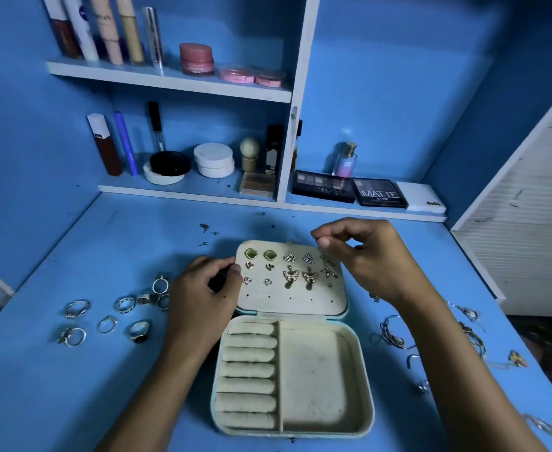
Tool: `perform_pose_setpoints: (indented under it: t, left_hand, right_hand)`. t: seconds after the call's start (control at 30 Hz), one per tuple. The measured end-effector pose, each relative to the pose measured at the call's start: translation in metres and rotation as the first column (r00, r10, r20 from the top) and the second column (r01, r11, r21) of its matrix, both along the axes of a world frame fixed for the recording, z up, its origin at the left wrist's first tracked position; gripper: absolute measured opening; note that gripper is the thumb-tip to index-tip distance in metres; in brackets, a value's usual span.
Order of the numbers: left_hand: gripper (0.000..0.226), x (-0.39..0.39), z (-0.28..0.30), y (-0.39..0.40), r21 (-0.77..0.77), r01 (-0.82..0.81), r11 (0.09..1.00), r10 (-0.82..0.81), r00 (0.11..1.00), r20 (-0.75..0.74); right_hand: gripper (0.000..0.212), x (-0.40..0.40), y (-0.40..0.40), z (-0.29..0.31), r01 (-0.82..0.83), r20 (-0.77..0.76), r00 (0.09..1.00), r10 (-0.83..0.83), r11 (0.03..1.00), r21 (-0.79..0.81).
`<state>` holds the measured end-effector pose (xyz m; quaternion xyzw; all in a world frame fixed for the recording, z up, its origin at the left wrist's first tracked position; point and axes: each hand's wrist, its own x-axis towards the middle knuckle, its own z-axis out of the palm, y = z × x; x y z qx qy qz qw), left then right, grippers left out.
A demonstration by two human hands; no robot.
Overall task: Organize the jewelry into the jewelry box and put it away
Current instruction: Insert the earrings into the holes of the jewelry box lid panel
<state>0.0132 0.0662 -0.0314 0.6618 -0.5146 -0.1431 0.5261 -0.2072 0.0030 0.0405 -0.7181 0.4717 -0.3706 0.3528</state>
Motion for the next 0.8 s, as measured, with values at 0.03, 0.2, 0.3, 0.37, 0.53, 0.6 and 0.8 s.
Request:
perform_pose_setpoints:
  t: [0.03,0.2,0.3,0.37,0.53,0.6,0.8]
  left_hand:
    - [0.014,-0.001,0.000,0.000,0.004,0.003,1.000,-0.003,1.000,-0.004]
    - [0.015,-0.001,-0.001,0.000,0.032,0.005,0.999,-0.004,1.000,-0.024]
    - [0.015,0.000,0.000,0.000,0.041,0.006,0.999,-0.005,1.000,-0.022]
    - [0.015,-0.001,0.000,0.000,0.044,0.008,0.999,-0.008,1.000,-0.009]
    - [0.016,-0.001,0.000,0.001,0.055,0.010,0.998,-0.009,1.000,-0.013]
    - [0.016,-0.001,0.000,0.002,0.060,0.011,0.998,-0.010,1.000,-0.016]
    - [0.016,-0.002,0.001,0.003,0.068,0.027,0.997,-0.023,0.998,-0.052]
  right_hand:
    - [0.014,-0.008,0.004,-0.003,0.009,0.012,1.000,-0.009,1.000,0.005]
    - [0.016,-0.030,0.017,-0.023,0.030,0.009,1.000,-0.030,1.000,-0.003]
    - [0.014,-0.032,0.022,-0.029,0.024,0.051,0.998,-0.024,1.000,0.002]
    - [0.016,-0.033,0.024,-0.032,0.021,0.059,0.998,-0.021,1.000,0.007]
    - [0.019,-0.036,0.032,-0.040,0.043,0.075,0.996,-0.046,0.998,0.046]
    - [0.019,-0.037,0.035,-0.041,0.045,0.064,0.997,-0.048,0.998,0.049]
    - [0.018,-0.039,0.040,-0.041,0.046,0.056,0.997,-0.050,0.996,0.082]
